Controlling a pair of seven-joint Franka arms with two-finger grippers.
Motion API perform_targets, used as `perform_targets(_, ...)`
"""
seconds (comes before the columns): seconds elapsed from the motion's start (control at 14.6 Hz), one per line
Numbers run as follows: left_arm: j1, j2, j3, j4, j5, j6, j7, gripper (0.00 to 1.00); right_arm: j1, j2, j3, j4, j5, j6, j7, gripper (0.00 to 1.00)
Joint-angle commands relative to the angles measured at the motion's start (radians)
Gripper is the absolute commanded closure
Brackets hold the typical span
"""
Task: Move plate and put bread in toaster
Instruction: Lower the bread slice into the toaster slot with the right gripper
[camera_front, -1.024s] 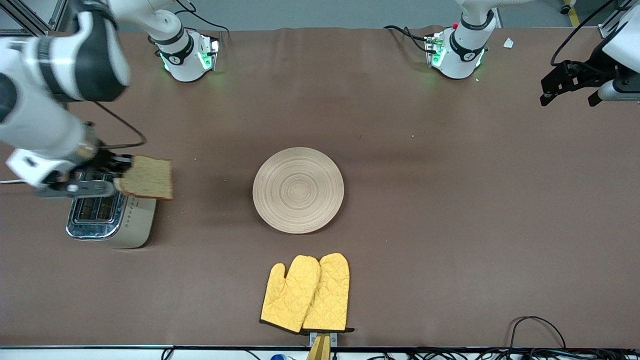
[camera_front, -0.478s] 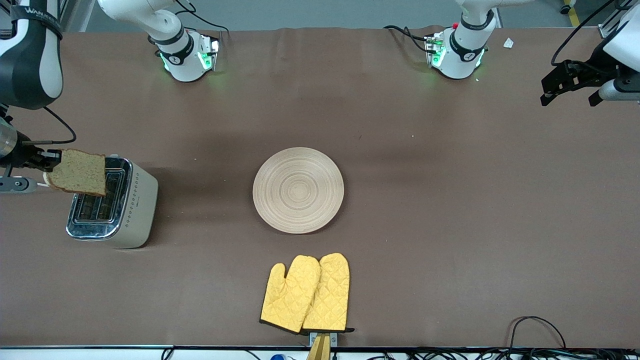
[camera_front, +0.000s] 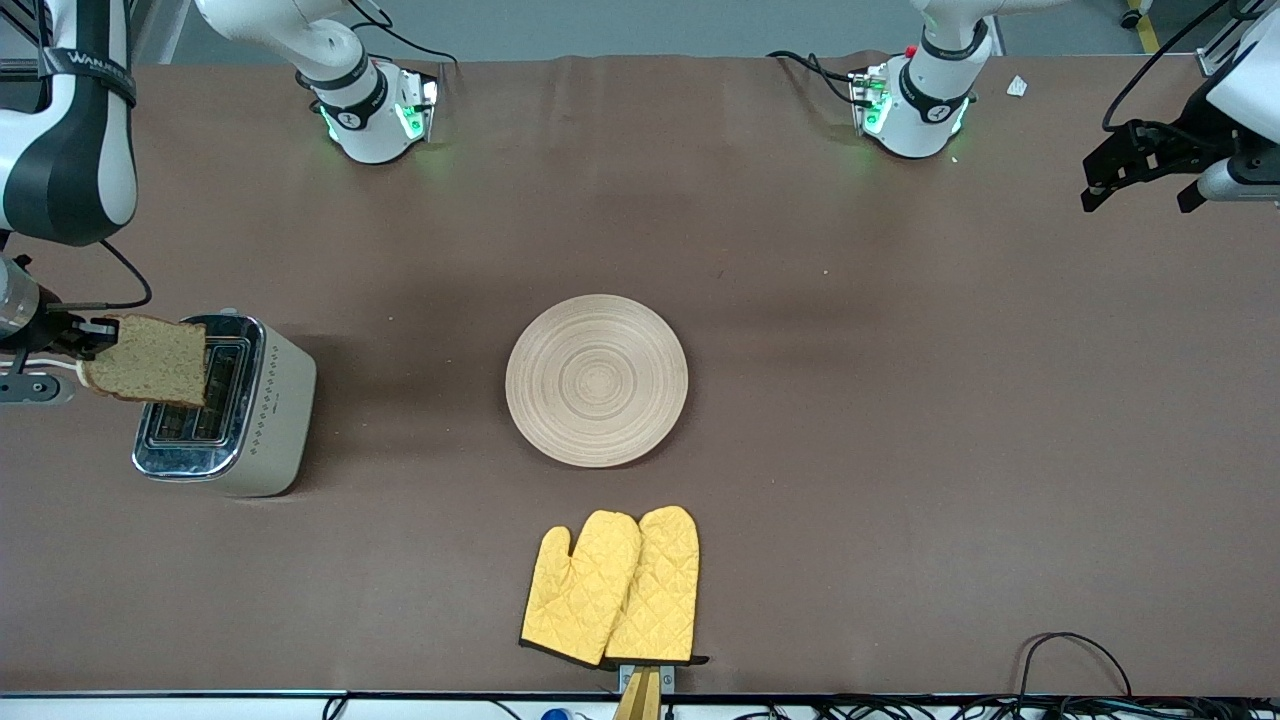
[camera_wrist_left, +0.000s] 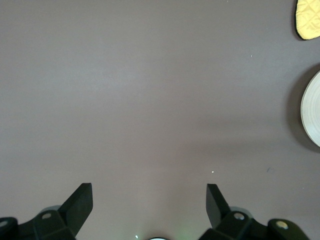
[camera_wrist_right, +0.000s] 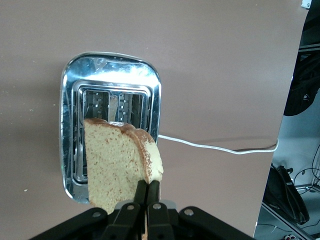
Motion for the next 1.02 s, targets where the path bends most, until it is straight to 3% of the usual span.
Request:
perform_targets(0.0,-0.001,-0.006,0.000,0.012,0.011,-0.017,0.009,0.00,-0.007,0.021,0.005,-0.002,-0.022,0.028,0.002,1.00)
perform_targets(0.96,-0.001,-0.008,0.005,0.015,0.011,-0.019,0.009,0.00,-0.006,0.114,0.008,0.019,0.015,0.050,0.018,1.00)
